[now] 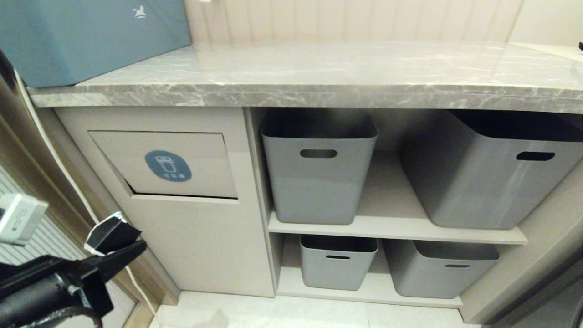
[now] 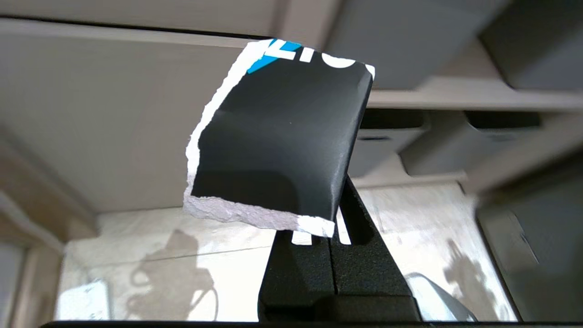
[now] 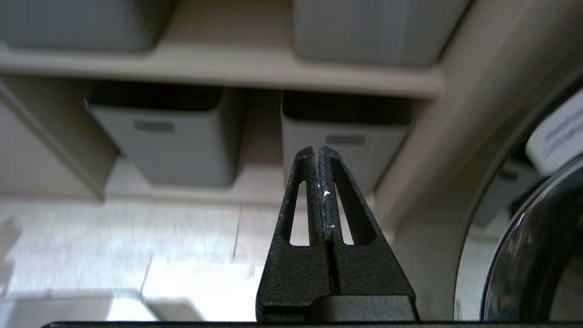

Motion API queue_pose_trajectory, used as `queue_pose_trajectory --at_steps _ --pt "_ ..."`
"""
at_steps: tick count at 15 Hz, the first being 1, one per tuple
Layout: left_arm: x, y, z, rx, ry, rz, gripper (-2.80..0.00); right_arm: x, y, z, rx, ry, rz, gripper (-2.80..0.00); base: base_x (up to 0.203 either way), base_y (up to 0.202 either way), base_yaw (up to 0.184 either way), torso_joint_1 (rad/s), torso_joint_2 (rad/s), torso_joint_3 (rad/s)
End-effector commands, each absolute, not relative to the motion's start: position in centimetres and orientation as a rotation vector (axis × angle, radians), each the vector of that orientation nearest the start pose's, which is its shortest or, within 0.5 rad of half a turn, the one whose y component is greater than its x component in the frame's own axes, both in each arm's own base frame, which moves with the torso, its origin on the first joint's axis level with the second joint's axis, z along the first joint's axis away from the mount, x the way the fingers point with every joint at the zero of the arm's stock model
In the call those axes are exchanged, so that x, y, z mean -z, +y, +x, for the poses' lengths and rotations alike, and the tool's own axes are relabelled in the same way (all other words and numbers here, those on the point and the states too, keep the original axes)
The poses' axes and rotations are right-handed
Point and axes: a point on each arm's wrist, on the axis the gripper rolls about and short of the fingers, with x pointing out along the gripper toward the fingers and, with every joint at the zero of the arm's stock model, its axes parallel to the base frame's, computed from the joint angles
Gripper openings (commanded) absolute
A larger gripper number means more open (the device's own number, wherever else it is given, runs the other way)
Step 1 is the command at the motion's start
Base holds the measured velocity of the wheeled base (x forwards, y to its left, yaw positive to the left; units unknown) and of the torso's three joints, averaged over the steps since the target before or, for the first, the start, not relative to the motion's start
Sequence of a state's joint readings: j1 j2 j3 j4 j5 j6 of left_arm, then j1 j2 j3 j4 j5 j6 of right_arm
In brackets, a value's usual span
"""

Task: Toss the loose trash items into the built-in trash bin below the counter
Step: Put the garbage in the trash can

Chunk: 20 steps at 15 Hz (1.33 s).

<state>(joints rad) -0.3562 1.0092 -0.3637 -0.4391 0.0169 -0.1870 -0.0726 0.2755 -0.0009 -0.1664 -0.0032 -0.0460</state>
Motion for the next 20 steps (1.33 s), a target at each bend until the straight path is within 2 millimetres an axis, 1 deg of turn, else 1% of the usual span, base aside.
queue_pose_trajectory --at_steps 1,2,4,6,7,10,14,16,18,20 --pt "-18.8 -3.1 11.4 0.256 0.212 -0.163 -2.8 -9.8 0.0 0.2 0.075 0.092 -0.04 -2.8 0.0 0.0 0.0 0.0 0.0 0.0" --pt "-18.7 -2.8 11.3 0.249 0.209 -0.169 -2.8 -9.3 0.0 0.2 0.074 0.135 -0.034 -2.8 0.0 0.0 0.0 0.0 0.0 0.0" --pt "-18.5 -2.7 10.8 0.252 0.2 -0.173 -2.8 -7.9 0.0 -0.1 0.068 0.284 -0.03 -2.8 0.0 0.0 0.0 0.0 0.0 0.0" --pt "-18.5 -2.5 10.1 0.253 0.181 -0.185 -2.8 -7.9 0.0 0.0 0.047 0.334 -0.037 -2.8 0.0 0.0 0.0 0.0 0.0 0.0" --pt "-18.4 -2.5 10.1 0.252 0.187 -0.185 -2.8 -7.9 0.0 0.1 0.026 0.336 -0.041 -2.8 0.0 0.0 0.0 0.0 0.0 0.0" --pt "-18.5 -2.5 10.2 0.246 0.182 -0.183 -2.8 -7.9 0.0 -0.6 0.0 0.253 -0.043 -2.8 0.0 0.0 0.0 0.0 0.0 0.0" --pt "-18.3 -2.0 10.5 0.19 0.192 -0.181 -2.8 -7.5 0.0 -2.3 0.017 0.008 -0.045 -2.8 0.0 0.0 0.0 0.0 0.0 0.0" --pt "-18.2 -1.4 10.7 0.121 0.193 -0.181 -2.8 -7.6 0.0 -2.3 0.033 -0.002 -0.018 -2.8 0.0 0.0 0.0 0.0 0.0 0.0" --pt "-18.0 -0.5 11.7 0.019 0.213 -0.196 -2.8 -7.6 -0.1 -2.3 0.036 -0.004 0.024 -2.8 0.0 0.0 0.0 0.0 0.0 0.0" --pt "-18.4 0.2 13.4 -0.04 0.213 -0.228 -2.8 -7.6 -0.1 -2.3 0.038 -0.006 0.052 -2.8 0.0 0.0 0.0 0.0 0.0 0.0"
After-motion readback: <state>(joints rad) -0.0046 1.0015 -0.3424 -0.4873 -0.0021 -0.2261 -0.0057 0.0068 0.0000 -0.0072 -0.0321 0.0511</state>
